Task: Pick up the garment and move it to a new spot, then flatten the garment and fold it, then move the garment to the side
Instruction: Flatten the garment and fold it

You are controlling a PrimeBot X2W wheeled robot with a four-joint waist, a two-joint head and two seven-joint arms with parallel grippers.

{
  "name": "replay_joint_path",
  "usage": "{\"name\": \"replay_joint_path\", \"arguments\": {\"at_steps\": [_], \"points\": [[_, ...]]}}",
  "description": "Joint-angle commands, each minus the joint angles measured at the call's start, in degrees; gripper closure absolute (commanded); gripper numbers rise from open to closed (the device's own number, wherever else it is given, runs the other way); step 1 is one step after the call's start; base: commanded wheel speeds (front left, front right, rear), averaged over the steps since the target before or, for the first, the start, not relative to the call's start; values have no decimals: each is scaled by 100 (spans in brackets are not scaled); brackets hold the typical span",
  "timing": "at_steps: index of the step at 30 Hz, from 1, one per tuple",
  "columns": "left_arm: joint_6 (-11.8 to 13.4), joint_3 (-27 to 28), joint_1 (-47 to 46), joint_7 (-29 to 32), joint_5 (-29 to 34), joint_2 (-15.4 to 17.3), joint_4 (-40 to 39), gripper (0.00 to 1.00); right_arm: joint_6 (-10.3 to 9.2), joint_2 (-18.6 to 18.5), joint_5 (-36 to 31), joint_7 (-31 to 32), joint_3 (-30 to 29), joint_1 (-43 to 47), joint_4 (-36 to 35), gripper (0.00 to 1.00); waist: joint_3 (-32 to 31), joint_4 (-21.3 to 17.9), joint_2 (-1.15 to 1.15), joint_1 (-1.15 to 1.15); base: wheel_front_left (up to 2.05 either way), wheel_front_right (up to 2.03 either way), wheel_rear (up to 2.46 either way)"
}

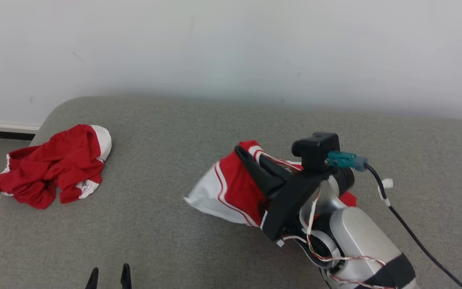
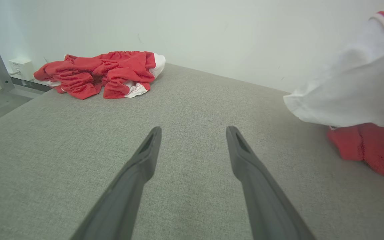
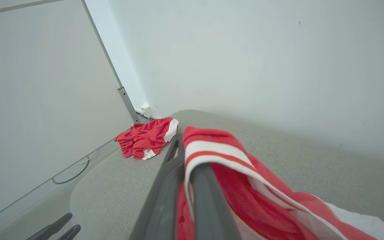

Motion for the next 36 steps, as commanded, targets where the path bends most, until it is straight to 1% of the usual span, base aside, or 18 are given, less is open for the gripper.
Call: {"name": "replay_joint_path", "arguments": {"at_steps": [1,4,7,12,13,15,18,22,28,34,36], "points": [[4,33,-71,-19,12,-1,-53,0,-11,-2,107,39,99,-208,-13,100,7,-78,0,-1,0,0,0],[23,15,-72,-19,-38,-3,-94,0,-11,-2,333,77,367,-819,32,100,7,-101,0,-1,0,0,0],[32,-38,-87,-19,-72,-3,-117,0,-11,2,633,-60,528,-1373,101,100,13,-95,0,-1,0,0,0],[26,-115,-81,-19,-82,-2,-91,0,-11,-1,1279,-611,629,-2270,247,100,33,-69,0,-1,0,0,0],[22,-127,-81,-19,-90,-3,-81,0,-11,0,1345,-743,615,-2444,315,100,40,-57,0,-1,0,0,0],[20,-148,-83,-19,-102,-3,-80,0,-11,-2,1275,-1058,532,-2762,454,100,60,-36,0,-1,0,0,0],[45,-149,-80,-19,-102,-3,-104,0,-11,-6,1152,-1513,183,-2952,772,100,113,-31,0,-1,0,0,0],[70,-106,-97,-19,-131,-3,-145,0,-11,-162,804,-1621,-411,-2681,1397,100,240,-94,0,-1,0,0,0],[91,-152,-225,-19,-143,-3,-179,0,-11,-543,392,-1565,-1304,-1734,2166,100,470,-236,0,-1,0,0,0],[93,-198,-396,-19,-96,-3,-177,0,-11,-898,-68,-1724,-2038,-825,2577,100,656,-376,0,-1,0,0,0],[85,-201,-443,-19,-71,-3,-168,0,-11,-946,-195,-1799,-2243,-607,2657,100,682,-420,0,-1,0,0,0]]}}
